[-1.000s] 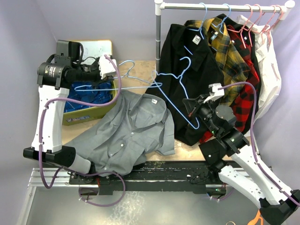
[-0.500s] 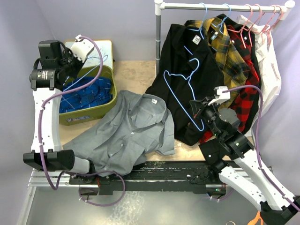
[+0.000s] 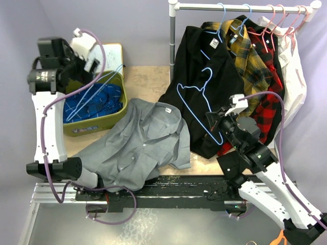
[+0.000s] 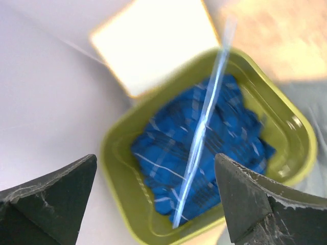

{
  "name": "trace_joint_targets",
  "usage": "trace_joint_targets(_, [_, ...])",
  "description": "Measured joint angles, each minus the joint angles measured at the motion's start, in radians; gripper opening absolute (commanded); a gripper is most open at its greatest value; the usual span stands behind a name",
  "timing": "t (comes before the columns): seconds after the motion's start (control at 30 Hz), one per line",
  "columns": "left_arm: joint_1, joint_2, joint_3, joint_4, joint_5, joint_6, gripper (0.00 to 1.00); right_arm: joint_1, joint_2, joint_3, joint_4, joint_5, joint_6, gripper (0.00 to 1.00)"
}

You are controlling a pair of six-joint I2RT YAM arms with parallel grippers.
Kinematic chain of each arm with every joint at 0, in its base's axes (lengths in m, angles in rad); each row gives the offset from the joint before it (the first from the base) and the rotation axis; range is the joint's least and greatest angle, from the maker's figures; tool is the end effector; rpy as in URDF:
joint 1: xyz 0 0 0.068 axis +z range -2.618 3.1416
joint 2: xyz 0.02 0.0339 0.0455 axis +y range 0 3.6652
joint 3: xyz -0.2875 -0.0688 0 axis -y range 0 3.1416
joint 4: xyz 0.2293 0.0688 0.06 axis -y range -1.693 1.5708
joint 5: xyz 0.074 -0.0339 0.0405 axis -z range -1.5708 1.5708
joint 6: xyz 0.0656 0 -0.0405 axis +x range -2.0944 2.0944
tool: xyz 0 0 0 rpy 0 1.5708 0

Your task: Place the shirt on the hanger

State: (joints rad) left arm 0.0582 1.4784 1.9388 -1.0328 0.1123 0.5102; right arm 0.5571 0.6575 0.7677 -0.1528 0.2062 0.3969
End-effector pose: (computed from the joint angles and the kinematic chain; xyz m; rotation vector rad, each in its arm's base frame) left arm 0.2892 0.0095 0.4800 0.5449 2.0763 0.2123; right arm 0.1360 0.0689 0.3682 0.0308 1.6422 0.5689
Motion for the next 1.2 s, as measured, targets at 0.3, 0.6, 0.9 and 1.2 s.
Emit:
trace_joint_targets(0.3, [-0.153, -0.092, 0.196, 0.144, -0.438, -0.114, 0.99, 0.0, -0.01, 0.03, -0.119, -0.046, 0.032, 0.0])
trace_joint_targets(0.6, [-0.702, 0.151, -0.028, 0.13, -0.329, -0.053, 0.99, 0.0, -0.057, 0.076, -0.218, -0.052, 0.055, 0.0])
trace_joint_targets(0.9, [-0.649, 0.441, -0.154, 0.099, -0.156, -0.161, 0.99, 0.0, -0.164, 0.111, -0.334, -0.097, 0.097, 0.0])
trace_joint_targets(1.2, [-0.642, 0.44, -0.274, 0.172, -0.164, -0.186, 0.99, -0.002, -0.232, 0.112, -0.422, -0.213, 0.142, 0.0])
